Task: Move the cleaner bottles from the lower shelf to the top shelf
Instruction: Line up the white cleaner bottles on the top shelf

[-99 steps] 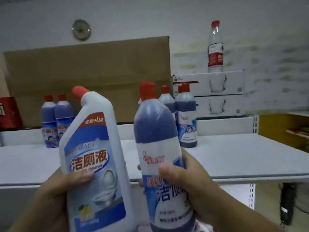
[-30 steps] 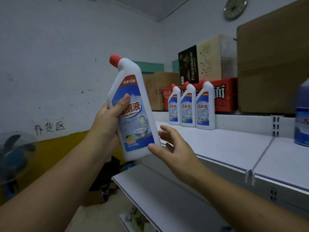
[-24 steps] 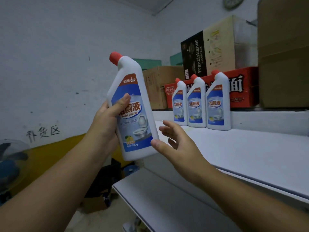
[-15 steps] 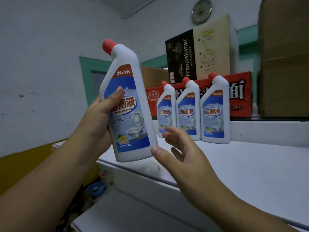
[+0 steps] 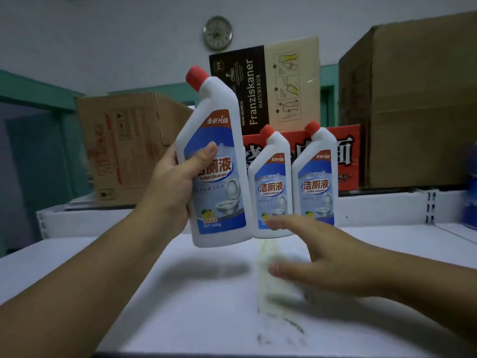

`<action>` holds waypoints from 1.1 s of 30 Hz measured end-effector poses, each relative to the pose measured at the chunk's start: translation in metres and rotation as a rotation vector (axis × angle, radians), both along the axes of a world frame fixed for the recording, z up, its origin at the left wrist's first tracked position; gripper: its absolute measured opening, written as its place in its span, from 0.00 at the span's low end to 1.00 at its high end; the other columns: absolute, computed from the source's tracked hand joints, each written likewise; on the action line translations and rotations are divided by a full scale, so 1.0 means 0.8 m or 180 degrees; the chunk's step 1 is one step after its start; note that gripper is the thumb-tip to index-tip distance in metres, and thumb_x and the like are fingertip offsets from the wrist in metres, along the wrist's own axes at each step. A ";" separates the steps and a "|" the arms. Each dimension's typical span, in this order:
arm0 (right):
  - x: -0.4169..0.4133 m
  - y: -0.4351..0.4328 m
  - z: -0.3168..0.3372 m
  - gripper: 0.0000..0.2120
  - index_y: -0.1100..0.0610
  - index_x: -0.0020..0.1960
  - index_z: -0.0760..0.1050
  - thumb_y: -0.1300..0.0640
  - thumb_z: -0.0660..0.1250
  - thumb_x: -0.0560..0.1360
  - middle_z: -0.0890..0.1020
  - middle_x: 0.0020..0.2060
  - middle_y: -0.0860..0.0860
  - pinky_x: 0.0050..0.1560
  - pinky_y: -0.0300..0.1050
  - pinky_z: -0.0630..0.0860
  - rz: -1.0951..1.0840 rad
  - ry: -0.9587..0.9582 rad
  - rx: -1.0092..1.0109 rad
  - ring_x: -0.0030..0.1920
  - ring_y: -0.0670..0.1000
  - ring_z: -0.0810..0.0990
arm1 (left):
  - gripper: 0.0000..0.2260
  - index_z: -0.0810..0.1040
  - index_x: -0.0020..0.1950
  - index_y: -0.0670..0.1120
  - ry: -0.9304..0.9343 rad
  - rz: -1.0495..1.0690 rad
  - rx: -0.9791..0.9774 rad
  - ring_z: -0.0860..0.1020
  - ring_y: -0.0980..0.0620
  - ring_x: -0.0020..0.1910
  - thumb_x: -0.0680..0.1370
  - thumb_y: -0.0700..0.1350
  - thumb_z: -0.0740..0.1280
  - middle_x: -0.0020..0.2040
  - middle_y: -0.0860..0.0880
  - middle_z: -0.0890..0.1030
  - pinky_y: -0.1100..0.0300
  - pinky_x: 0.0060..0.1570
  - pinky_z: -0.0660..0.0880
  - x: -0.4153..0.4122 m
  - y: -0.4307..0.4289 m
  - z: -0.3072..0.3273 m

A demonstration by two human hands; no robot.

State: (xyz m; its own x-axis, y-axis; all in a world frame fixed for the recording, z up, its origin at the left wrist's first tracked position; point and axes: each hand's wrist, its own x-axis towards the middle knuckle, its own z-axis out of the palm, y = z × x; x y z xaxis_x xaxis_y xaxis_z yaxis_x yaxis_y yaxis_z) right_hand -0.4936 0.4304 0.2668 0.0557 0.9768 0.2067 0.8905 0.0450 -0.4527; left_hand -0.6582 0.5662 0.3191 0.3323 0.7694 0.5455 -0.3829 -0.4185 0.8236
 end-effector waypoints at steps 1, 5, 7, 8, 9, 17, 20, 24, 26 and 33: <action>0.008 0.010 -0.001 0.33 0.37 0.72 0.55 0.34 0.63 0.70 0.61 0.70 0.35 0.69 0.41 0.62 -0.0029 -0.0341 -0.0199 0.68 0.40 0.61 | 0.22 0.76 0.58 0.49 -0.0017 0.0014 -0.0012 0.85 0.48 0.44 0.65 0.51 0.71 0.47 0.48 0.86 0.52 0.37 0.82 0.001 0.009 -0.002; 0.027 0.045 -0.013 0.33 0.41 0.73 0.54 0.32 0.58 0.72 0.57 0.74 0.39 0.70 0.42 0.57 0.0014 -0.0899 -0.0633 0.71 0.43 0.60 | 0.19 0.76 0.54 0.49 0.0014 0.0148 0.0082 0.85 0.48 0.44 0.65 0.50 0.73 0.46 0.49 0.86 0.51 0.39 0.82 0.004 0.046 -0.006; 0.033 0.056 -0.020 0.30 0.41 0.73 0.57 0.33 0.56 0.74 0.59 0.73 0.38 0.70 0.40 0.57 0.0069 -0.0787 -0.0735 0.71 0.42 0.60 | 0.18 0.76 0.52 0.51 0.0137 0.0207 0.0132 0.85 0.49 0.44 0.64 0.50 0.73 0.46 0.50 0.86 0.50 0.41 0.82 0.010 0.062 -0.007; 0.035 0.059 -0.023 0.29 0.41 0.72 0.58 0.34 0.56 0.74 0.60 0.72 0.37 0.69 0.39 0.57 0.0087 -0.0717 -0.0773 0.70 0.41 0.61 | 0.18 0.76 0.51 0.51 0.0207 0.0229 0.0136 0.85 0.49 0.44 0.63 0.50 0.73 0.46 0.50 0.85 0.50 0.41 0.81 0.015 0.069 -0.008; 0.037 0.062 -0.024 0.29 0.40 0.72 0.59 0.33 0.56 0.73 0.60 0.72 0.36 0.69 0.38 0.58 0.0099 -0.0668 -0.0801 0.69 0.40 0.61 | 0.18 0.76 0.52 0.52 0.0268 0.0241 0.0115 0.85 0.50 0.44 0.63 0.50 0.73 0.46 0.51 0.85 0.50 0.41 0.81 0.019 0.075 -0.010; 0.046 0.077 -0.026 0.29 0.35 0.71 0.56 0.33 0.57 0.72 0.55 0.72 0.31 0.70 0.38 0.54 0.0160 -0.0492 -0.1019 0.64 0.33 0.56 | 0.18 0.76 0.52 0.50 0.0078 0.0241 0.0033 0.85 0.54 0.42 0.64 0.49 0.72 0.43 0.55 0.86 0.62 0.33 0.79 0.045 0.098 -0.058; 0.046 0.079 -0.027 0.29 0.35 0.71 0.55 0.32 0.57 0.72 0.54 0.72 0.30 0.70 0.38 0.54 0.0146 -0.0486 -0.1031 0.63 0.33 0.55 | 0.18 0.75 0.52 0.51 0.0145 0.0222 0.0135 0.84 0.56 0.42 0.64 0.50 0.71 0.43 0.56 0.85 0.63 0.33 0.79 0.054 0.096 -0.065; 0.045 0.075 -0.028 0.29 0.35 0.71 0.56 0.32 0.57 0.72 0.56 0.72 0.30 0.67 0.35 0.55 0.0143 -0.0483 -0.0999 0.63 0.33 0.57 | 0.24 0.70 0.58 0.55 0.0495 0.0421 0.0317 0.83 0.58 0.45 0.64 0.51 0.72 0.49 0.57 0.82 0.65 0.35 0.80 0.056 0.091 -0.073; 0.045 0.075 -0.029 0.29 0.35 0.71 0.56 0.32 0.57 0.72 0.56 0.72 0.30 0.68 0.36 0.55 0.0152 -0.0457 -0.0986 0.64 0.34 0.57 | 0.31 0.66 0.62 0.58 0.0794 0.0470 0.0440 0.81 0.57 0.49 0.63 0.48 0.76 0.52 0.59 0.79 0.66 0.38 0.80 0.051 0.088 -0.079; 0.049 0.075 -0.031 0.28 0.36 0.71 0.58 0.34 0.58 0.73 0.57 0.72 0.31 0.69 0.37 0.56 0.0117 -0.0382 -0.0970 0.68 0.36 0.58 | 0.38 0.65 0.62 0.60 0.1206 0.0563 0.0566 0.79 0.57 0.52 0.56 0.52 0.77 0.54 0.60 0.78 0.55 0.49 0.80 0.044 0.093 -0.074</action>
